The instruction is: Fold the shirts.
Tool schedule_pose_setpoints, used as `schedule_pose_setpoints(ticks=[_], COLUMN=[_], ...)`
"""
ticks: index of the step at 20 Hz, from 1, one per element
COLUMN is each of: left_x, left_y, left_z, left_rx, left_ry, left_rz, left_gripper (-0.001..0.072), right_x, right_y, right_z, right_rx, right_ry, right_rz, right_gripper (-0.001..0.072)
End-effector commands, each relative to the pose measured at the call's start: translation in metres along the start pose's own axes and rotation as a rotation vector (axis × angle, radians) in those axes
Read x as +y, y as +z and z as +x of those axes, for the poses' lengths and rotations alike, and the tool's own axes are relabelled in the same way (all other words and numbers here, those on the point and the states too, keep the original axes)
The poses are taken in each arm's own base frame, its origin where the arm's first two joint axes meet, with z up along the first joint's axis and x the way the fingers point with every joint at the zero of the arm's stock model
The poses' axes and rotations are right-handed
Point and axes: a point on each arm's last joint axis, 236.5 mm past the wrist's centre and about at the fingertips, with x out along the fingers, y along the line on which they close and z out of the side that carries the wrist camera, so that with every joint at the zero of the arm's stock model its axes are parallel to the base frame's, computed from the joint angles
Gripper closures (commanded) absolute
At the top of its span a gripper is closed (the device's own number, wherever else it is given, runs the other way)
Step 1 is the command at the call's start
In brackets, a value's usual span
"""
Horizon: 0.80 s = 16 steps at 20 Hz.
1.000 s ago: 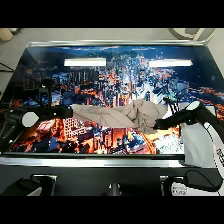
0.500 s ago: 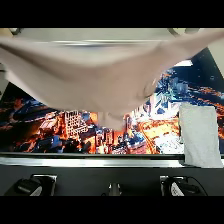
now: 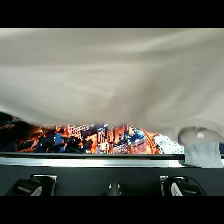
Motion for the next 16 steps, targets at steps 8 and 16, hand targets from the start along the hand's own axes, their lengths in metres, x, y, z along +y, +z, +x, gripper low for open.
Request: schedule_pose_setpoints(ticks=[8, 16], left_x=[0.032, 0.061], left_y=[-0.289, -0.419], left_z=[0.112, 0.216], left_rx=[0.795, 1.071], left_ry=[0.130, 0.233], left_rz=[0.077, -0.049], left_gripper=[0.0684, 0.0684], right_x=[0.105, 0.298], right_y=[-0.274, -0.492], right_z=[0.206, 0.207], right_rx=[0.542, 1.067], right_ry=[0.309, 0.707], right_rz=[0.182, 0.786], right_gripper=[0.0695, 0.0693])
